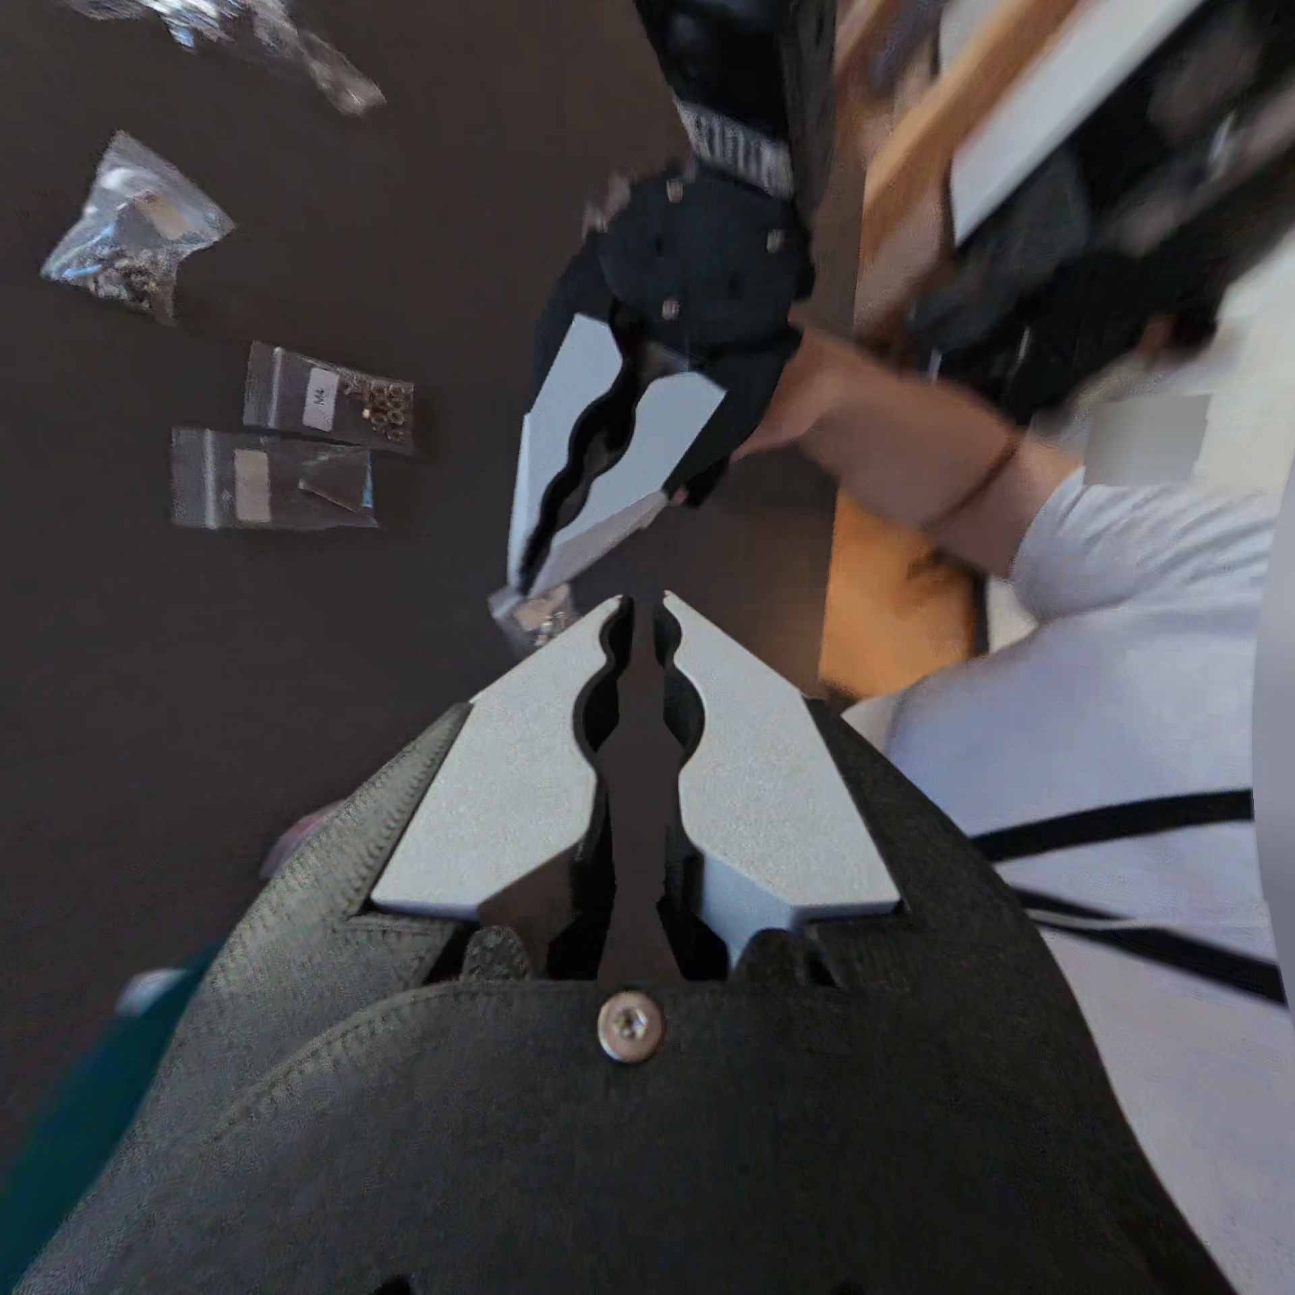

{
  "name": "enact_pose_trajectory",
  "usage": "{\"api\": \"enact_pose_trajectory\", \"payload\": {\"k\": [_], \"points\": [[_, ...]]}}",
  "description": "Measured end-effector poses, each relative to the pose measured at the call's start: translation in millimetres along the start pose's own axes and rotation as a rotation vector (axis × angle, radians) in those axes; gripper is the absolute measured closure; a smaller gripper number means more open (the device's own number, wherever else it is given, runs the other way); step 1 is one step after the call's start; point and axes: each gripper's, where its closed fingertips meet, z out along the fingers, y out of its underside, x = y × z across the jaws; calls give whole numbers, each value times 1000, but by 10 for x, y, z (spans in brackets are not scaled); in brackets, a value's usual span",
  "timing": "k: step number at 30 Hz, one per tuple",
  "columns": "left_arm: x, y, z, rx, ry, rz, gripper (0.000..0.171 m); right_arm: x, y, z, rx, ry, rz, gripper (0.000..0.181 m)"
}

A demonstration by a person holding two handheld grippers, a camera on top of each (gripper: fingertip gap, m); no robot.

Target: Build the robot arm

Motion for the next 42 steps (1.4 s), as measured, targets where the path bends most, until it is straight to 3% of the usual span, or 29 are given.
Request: {"api": "enact_pose_trajectory", "payload": {"k": [3, 7, 11, 15, 22, 24, 32, 38, 42], "points": [[172, 62, 139, 215, -41, -194, 171, -27, 16, -92, 40, 21, -32, 181], [16, 88, 494, 293, -190, -270, 171, 53, 32, -304, 61, 137, -190, 181], [-139, -58, 671, 412, -216, -361, 171, 78, 69, -414, 60, 204, -334, 181], [-311, -103, 793, 431, -247, -402, 171, 139, 120, -440, 75, 259, -386, 181], [-362, -144, 936, 432, -75, -509, 163, 261, 206, -440, 51, 368, -435, 179], [-401, -130, 938, 425, -59, -520, 169, 265, 197, -439, 54, 374, -425, 179], [-444, -122, 949, 382, -3, -499, 171, 276, 194, -443, 66, 334, -359, 177], [-395, -108, 942, 362, 13, -448, 171, 206, 173, -451, 100, 179, -199, 173], [-332, -107, 930, 346, 10, -403, 171, 160, 208, -444, 63, 140, -251, 170]]}}
